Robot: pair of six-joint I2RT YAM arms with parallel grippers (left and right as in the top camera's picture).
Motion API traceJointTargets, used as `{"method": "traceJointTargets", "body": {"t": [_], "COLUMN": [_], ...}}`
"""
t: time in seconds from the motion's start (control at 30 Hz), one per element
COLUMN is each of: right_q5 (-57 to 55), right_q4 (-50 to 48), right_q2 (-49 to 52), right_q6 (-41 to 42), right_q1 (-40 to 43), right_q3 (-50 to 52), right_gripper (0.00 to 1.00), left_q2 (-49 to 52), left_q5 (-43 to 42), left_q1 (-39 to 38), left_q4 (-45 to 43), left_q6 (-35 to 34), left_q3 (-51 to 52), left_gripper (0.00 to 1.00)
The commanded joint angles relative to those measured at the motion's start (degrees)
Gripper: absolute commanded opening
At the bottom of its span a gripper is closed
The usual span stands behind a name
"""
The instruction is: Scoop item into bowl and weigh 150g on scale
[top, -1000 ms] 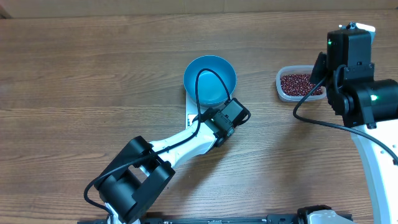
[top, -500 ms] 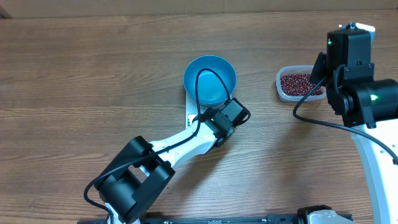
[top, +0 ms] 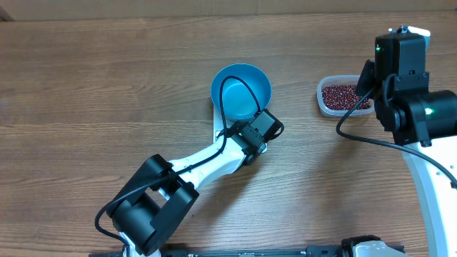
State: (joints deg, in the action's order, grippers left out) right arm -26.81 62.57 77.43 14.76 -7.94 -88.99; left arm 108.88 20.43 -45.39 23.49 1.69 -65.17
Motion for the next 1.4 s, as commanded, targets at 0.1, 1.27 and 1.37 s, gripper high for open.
{"method": "traceJointTargets", "body": {"t": [0.1, 1.27, 1.37], "right_q5": [-0.11, -0.09, -0.09], "right_q4": [-0.7, -1.2, -1.2], "right_q2": [0.07, 0.07, 0.07], "right_q6": [0.17, -0.04, -0.04], "right_q1": [0.09, 0.09, 0.09], "right_q3": [-1.29, -1.29, -1.29], "right_gripper": [0.04, 0.04, 0.04], "left_q2": [1.38, 1.38, 1.38], "left_q5": [-0.98, -3.96, -4.0], "left_q1": [0.35, -0.55, -0.55], "left_q4": [-0.2, 0.9, 0.9], "left_q6": [-0.17, 1.75, 2.08], "left_q3": [0.7, 0.7, 0.7], "left_gripper": [0.04, 0.04, 0.05]}}
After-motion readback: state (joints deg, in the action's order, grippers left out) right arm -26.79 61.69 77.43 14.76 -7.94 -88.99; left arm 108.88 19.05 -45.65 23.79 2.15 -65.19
